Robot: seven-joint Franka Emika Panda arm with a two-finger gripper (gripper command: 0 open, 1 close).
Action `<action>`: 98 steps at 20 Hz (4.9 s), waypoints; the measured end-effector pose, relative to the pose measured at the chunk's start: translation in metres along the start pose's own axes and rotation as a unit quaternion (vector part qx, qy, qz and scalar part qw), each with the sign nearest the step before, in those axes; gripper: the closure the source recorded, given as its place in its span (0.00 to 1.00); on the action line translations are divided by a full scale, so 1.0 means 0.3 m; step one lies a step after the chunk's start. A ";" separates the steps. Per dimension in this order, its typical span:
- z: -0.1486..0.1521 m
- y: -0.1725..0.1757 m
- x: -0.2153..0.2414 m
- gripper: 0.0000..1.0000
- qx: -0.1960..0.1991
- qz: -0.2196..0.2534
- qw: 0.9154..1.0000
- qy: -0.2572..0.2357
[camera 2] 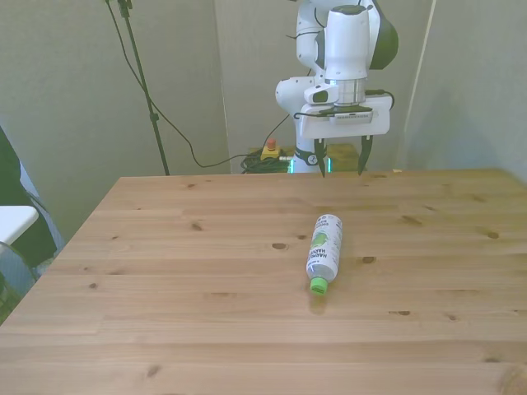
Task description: Stand the water bottle
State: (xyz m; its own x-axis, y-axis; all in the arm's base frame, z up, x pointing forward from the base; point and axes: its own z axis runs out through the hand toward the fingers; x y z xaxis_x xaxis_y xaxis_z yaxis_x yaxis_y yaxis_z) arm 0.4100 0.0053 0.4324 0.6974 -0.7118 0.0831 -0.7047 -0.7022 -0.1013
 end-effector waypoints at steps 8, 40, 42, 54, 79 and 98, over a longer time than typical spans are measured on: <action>-0.055 -0.049 0.084 0.00 0.007 0.022 0.999 0.034; 0.346 -0.482 0.844 0.00 -0.021 0.125 0.991 0.042; 0.356 -0.486 0.834 0.00 -0.023 0.125 0.991 0.039; 0.366 -0.470 0.832 1.00 -0.031 0.141 0.989 0.025; 0.185 -0.516 0.809 1.00 0.025 0.228 0.973 0.013; -0.066 -0.452 0.602 1.00 0.116 0.326 0.880 0.327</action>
State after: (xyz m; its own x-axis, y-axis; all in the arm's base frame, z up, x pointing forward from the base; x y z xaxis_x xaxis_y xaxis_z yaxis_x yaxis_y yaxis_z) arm 0.6289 -0.0282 0.4809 -0.1220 -0.8703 0.4771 -0.8287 -0.1752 -0.5315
